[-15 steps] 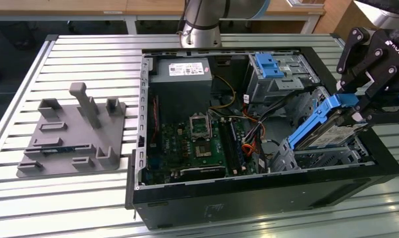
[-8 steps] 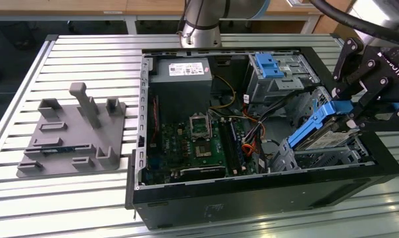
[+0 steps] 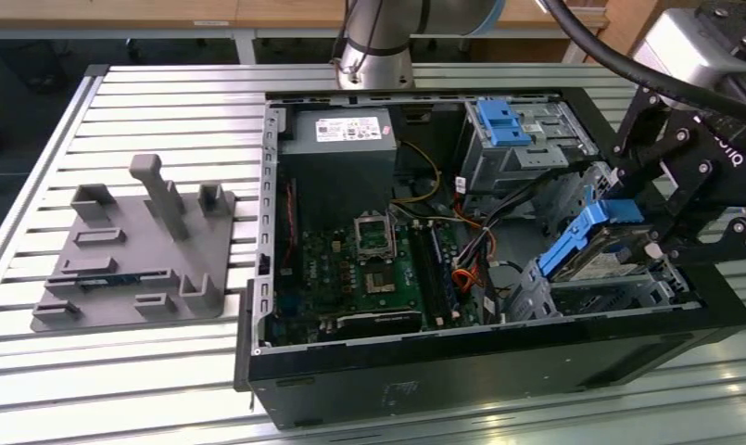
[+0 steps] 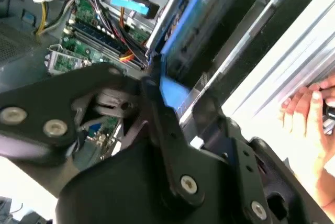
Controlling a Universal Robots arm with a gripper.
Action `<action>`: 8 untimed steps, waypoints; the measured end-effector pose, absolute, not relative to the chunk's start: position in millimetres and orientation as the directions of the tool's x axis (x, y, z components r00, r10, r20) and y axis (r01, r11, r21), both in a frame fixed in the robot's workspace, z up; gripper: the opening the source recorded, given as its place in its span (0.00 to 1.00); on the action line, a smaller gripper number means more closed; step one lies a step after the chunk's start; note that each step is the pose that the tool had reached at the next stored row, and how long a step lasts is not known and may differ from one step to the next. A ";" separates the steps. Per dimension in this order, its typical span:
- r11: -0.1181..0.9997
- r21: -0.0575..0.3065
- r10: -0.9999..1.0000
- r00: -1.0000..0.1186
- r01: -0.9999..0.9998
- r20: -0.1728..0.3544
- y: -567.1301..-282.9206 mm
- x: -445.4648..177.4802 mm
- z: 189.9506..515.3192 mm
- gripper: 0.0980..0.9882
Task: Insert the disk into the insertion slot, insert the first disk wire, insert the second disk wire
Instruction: 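Insert the disk into the insertion slot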
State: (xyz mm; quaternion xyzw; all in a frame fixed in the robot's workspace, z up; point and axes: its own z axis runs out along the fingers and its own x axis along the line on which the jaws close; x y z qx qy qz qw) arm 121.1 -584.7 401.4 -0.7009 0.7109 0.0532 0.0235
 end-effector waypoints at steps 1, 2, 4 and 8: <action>0.012 0.043 -0.994 -0.016 -0.999 -0.108 -584.5 121.1 401.3 0.44; 0.012 0.043 -0.994 -0.016 -0.999 -0.108 -584.3 121.1 401.2 0.51; 0.012 0.043 -0.994 -0.016 -0.999 -0.108 -584.3 121.1 401.2 0.58; 0.012 0.043 -0.994 -0.016 -0.999 -0.108 -584.2 121.1 401.3 0.58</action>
